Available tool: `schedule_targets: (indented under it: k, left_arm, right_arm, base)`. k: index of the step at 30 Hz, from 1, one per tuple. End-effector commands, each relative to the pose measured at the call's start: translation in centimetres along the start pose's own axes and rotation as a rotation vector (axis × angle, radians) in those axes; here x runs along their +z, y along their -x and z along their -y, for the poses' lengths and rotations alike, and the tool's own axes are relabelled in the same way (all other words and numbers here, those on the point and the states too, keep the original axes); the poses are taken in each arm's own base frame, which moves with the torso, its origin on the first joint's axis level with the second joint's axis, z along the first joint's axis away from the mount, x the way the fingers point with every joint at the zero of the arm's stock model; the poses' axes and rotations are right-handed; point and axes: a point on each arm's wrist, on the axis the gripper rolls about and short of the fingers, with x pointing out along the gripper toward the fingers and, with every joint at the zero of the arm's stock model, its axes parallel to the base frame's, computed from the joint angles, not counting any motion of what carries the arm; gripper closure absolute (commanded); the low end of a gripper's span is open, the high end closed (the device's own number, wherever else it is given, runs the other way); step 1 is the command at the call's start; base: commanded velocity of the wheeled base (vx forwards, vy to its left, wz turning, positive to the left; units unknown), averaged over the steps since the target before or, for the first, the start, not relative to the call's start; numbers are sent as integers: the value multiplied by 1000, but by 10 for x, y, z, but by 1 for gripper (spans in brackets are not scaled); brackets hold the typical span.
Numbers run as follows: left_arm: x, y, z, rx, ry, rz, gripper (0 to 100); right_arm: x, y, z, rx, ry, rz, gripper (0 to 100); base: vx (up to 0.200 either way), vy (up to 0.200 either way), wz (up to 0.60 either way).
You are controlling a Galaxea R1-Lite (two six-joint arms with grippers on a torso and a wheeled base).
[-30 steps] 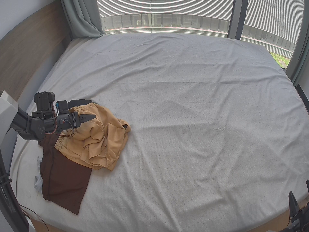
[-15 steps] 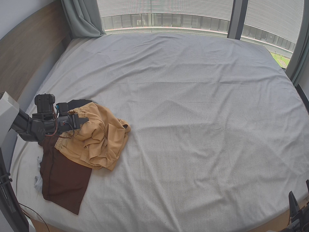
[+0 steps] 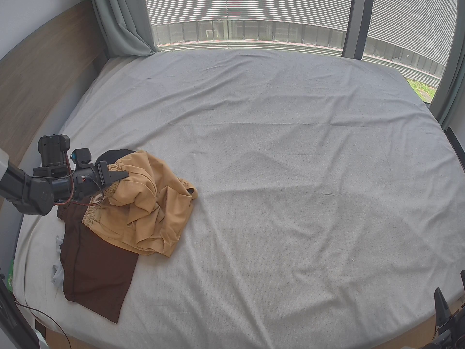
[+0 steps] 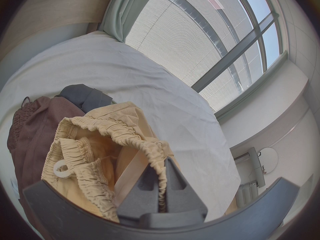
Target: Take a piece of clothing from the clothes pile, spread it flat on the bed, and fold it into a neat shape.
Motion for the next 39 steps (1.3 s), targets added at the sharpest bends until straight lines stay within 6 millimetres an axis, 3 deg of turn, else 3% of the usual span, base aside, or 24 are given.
schedule_targets:
  k: [1,12,24,30,39]
  left_arm:
    - [4,19,18,-21,-10,35,100]
    - [-12,40,25,-37,-41,84,100]
    - [-20,42,28,-50,-46,88,100]
    - [-21,39,35,-68,-22,88,100]
    - [-8,52,52,-114,28,192,100]
  right_arm:
    - [-5,0,0,0,-1,0,0]
    - [-5,0,0,-1,-5,0,0]
    - [-5,0,0,-1,-7,0,0]
    - [-5,0,0,-1,-5,0,0]
    - [-5,0,0,-1,-7,0,0]
  base:
    - [0,0,0]
    - [0,0,0]
    - [0,0,0]
    - [0,0,0]
    - [0,0,0]
